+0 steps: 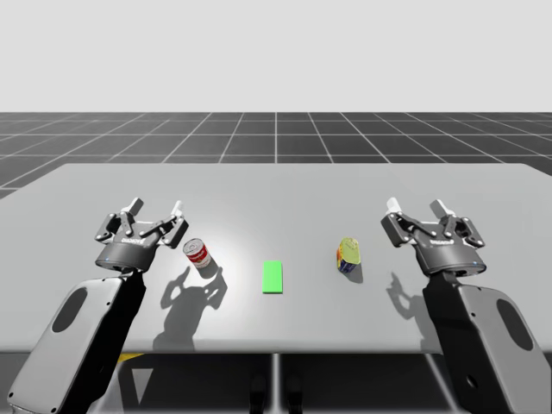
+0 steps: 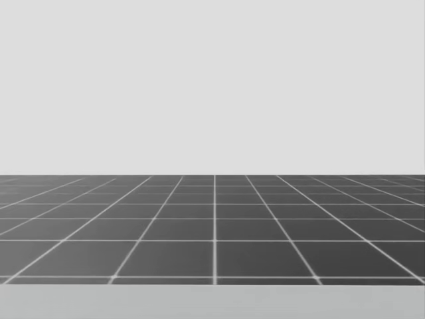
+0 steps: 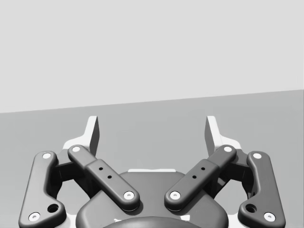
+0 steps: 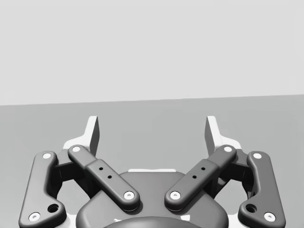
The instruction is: Look at the card. If it is red, pick the object on the left. If it is green, pick the object on the right.
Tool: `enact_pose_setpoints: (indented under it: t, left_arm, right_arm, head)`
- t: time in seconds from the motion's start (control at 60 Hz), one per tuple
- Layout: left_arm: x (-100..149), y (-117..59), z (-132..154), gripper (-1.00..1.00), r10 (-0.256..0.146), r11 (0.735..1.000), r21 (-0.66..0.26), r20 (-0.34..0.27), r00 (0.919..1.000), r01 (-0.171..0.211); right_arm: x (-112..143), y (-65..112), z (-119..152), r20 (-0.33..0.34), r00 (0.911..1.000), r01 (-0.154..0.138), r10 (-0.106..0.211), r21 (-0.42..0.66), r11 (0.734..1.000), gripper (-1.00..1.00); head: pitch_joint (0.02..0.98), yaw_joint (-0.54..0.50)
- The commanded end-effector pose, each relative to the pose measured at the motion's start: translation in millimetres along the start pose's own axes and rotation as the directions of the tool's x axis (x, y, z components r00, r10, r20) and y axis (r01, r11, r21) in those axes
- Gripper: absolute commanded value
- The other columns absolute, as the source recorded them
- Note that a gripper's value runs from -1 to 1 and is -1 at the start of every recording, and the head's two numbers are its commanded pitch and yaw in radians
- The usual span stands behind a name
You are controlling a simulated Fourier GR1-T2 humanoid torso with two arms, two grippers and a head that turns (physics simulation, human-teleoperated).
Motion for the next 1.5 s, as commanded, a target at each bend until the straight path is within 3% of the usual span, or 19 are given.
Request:
enact_pose_setpoints:
  t: [0.017, 0.083, 0.15, 0.167, 0.2, 0.217, 0.317, 0.55, 0.933, 1.117, 1.5]
  left_arm:
    - [0, -0.5, 0, -1.0, -0.003, 1.0, -0.001, 0.0, 1.0, 0.003]
    - [0, -0.6, 0, -1.0, -0.003, 1.0, -0.001, 0.0, 1.0, 0.003]
    - [0, -0.3, 0, -1.0, -0.003, 1.0, 0.0, 0.001, 1.0, 0.003]
    - [0, -0.3, 0, -1.0, -0.002, 1.0, 0.0, 0.001, 1.0, 0.002]
    - [0, -0.2, 0, -1.0, -0.001, 1.0, 0.0, 0.001, 1.0, 0.001]
    - [-1, -0.1, 0, -1.0, -0.001, 1.0, 0.0, 0.0, 1.0, 0.001]
    - [-1, -0.1, 0, -1.0, -0.002, 1.0, 0.001, 0.001, 1.0, 0.002]
    - [-1, -0.8, -1, -1.0, -0.015, 1.0, -0.005, 0.007, 0.9999, 0.015]
    - [1, -2.0, 0, -1.0, -0.021, 1.0, -0.008, 0.013, 0.9997, 0.021]
    - [2, -2.4, 0, -1.0, -0.021, 1.0, -0.009, 0.014, 0.9997, 0.021]
    - [3, -2.8, 1, -1.0, -0.018, 1.0, -0.008, 0.017, 0.9997, 0.018]
  right_arm:
    - [-1, 1.4, 2, 0.015, 0.9998, -0.012, 0.012, -0.011, 1.0, -1.0]
    - [0, 3.0, 1, 0.003, 1.0, 0.006, -0.006, 0.009, 1.0, -1.0]
    - [-2, 3.2, -1, -0.016, 0.9999, -0.004, 0.004, 0.02, 1.0, -1.0]
    - [-2, 3.4, -1, -0.023, 0.9997, -0.009, 0.009, 0.017, 1.0, -1.0]
    - [-2, 4.7, -1, -0.035, 0.9982, -0.049, 0.049, -0.007, 0.999, -1.0]
    - [-2, 3.8, -1, -0.032, 0.9982, -0.051, 0.051, 0.007, 0.999, -1.0]
    - [-2, 4.5, -1, -0.033, 0.9991, -0.026, 0.025, -0.014, 1.0, -1.0]
    - [-3, 6.5, -2, -0.034, 0.9983, -0.047, 0.046, -0.037, 0.998, -1.0]
    - [1, -3.8, -4, -0.019, 0.9992, -0.037, 0.035, -0.078, 0.996, -1.0]
    - [3, -6.0, -4, -0.016, 0.9994, -0.033, 0.031, -0.086, 0.996, -1.0]
    - [3, -4.6, -3, -0.018, 0.9994, -0.031, 0.03, -0.083, 0.996, -1.0]
  head:
    - [0.097, 0.01]
    - [0.105, 0.01]
    - [0.133, 0.01]
    - [0.14, 0.01]
    - [0.159, 0.01]
    - [0.178, 0.01]
    - [0.265, 0.01]
    - [0.491, 0.01]
    - [0.833, 0.01]
    - [0.898, 0.01]
    - [0.908, -0.02]
